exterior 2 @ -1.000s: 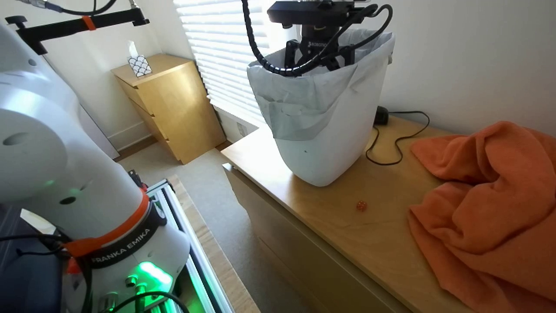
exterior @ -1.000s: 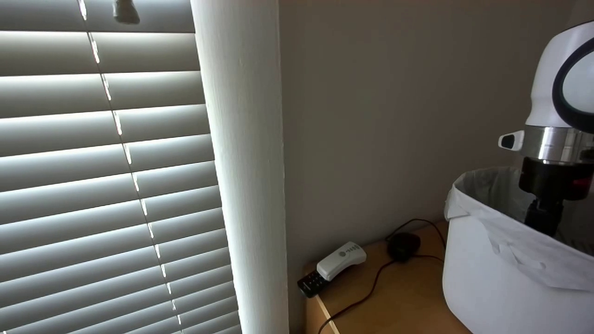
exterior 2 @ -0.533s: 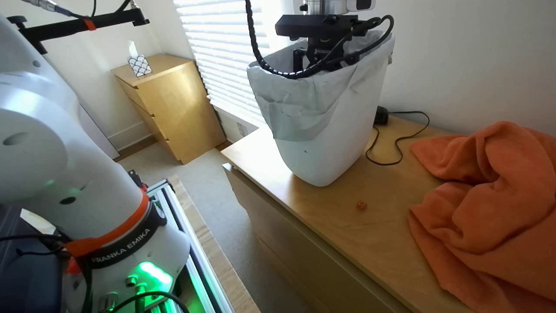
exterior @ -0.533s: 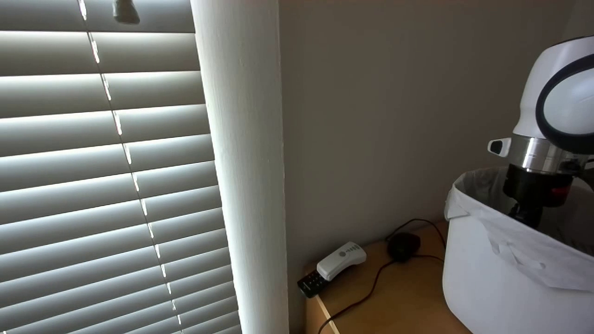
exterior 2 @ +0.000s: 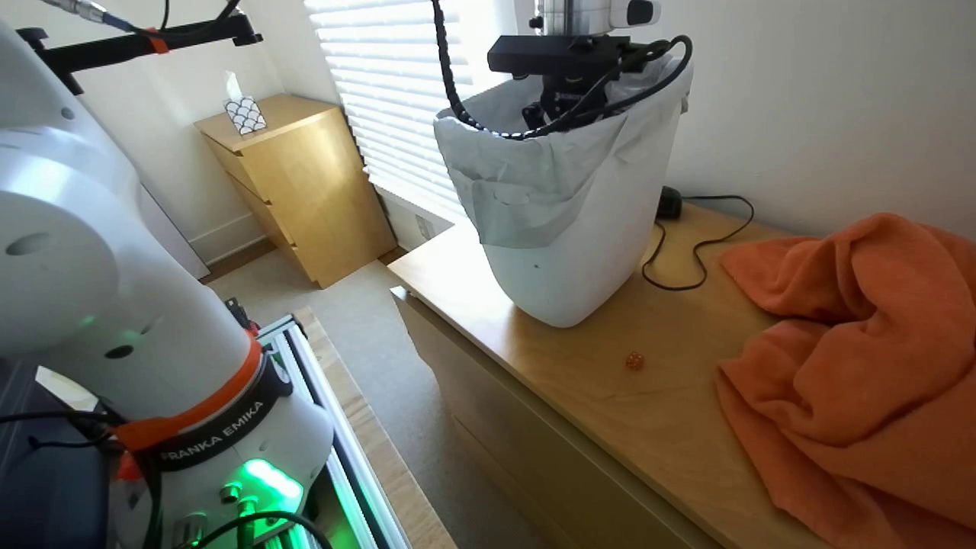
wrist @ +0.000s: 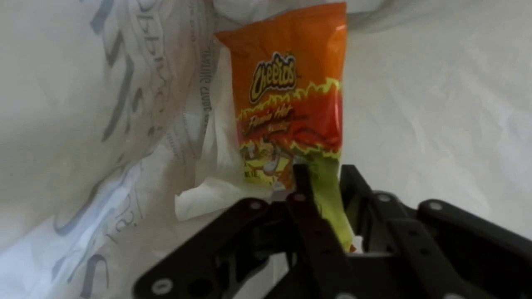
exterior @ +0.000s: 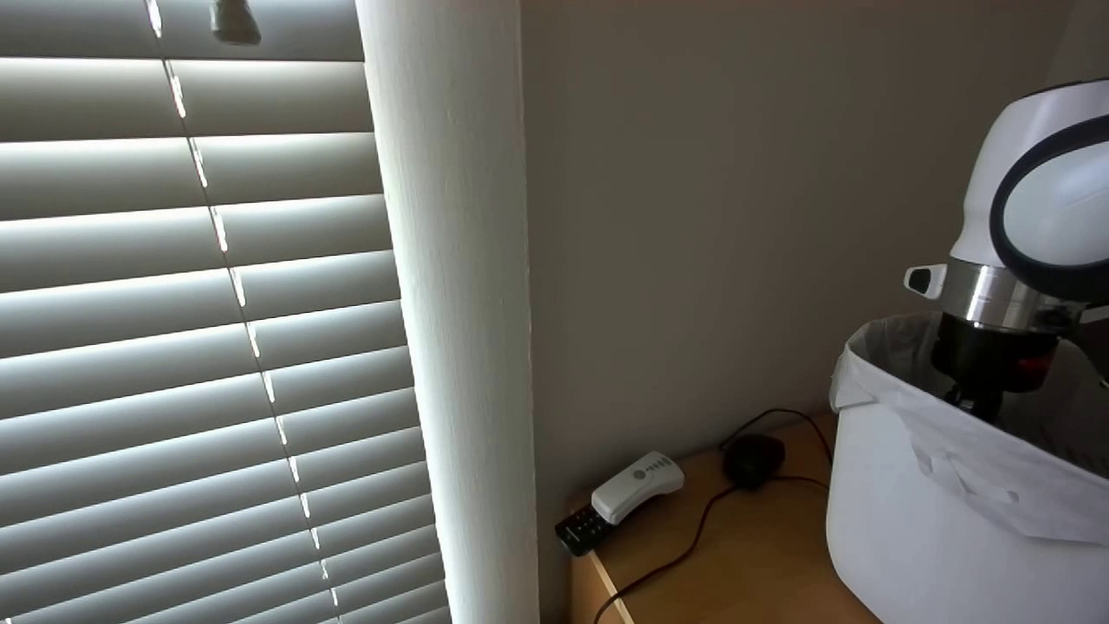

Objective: Remove the orange packet from the white bin and put it on the table

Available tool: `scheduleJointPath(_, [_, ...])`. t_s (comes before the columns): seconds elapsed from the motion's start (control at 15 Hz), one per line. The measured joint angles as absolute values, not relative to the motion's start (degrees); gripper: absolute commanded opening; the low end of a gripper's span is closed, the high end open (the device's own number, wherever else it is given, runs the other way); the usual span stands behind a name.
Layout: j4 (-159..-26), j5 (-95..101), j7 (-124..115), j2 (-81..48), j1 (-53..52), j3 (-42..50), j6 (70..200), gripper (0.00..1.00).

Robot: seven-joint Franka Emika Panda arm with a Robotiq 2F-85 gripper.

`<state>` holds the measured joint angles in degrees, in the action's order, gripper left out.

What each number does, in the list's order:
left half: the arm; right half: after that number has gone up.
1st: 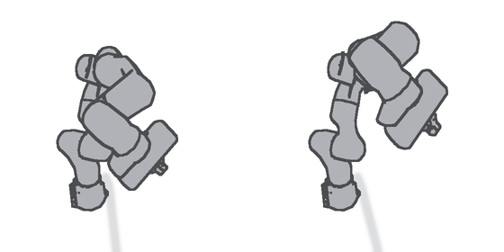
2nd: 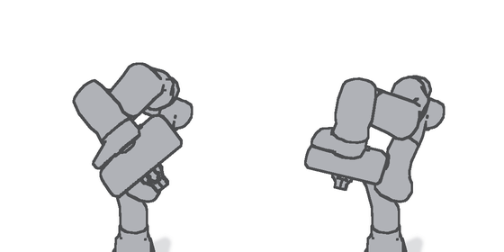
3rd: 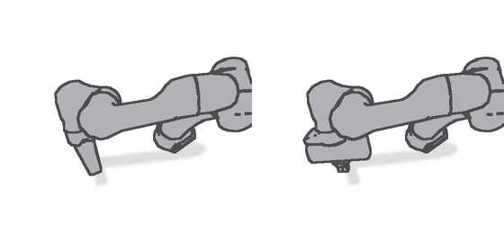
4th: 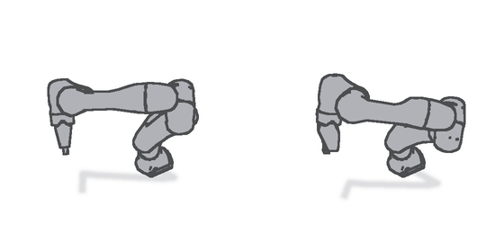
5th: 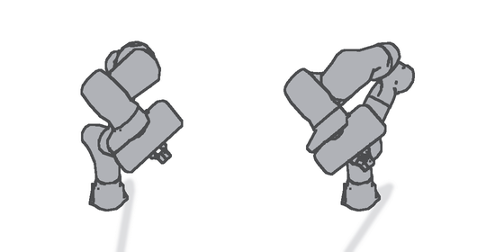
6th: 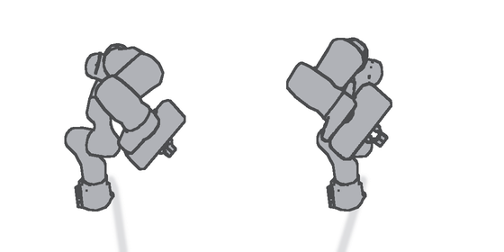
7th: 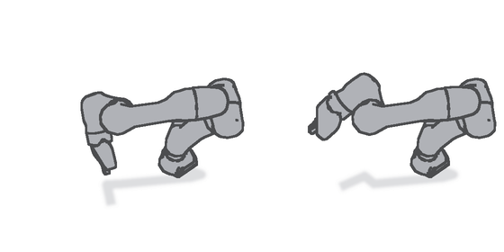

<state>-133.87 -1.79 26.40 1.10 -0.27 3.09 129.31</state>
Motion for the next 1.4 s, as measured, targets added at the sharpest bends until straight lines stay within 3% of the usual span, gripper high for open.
scheduleJointPath(1.4, [-126.1, 3.4, 16.7, 9.7, 0.6, 1.7, 118.3, 0.0])
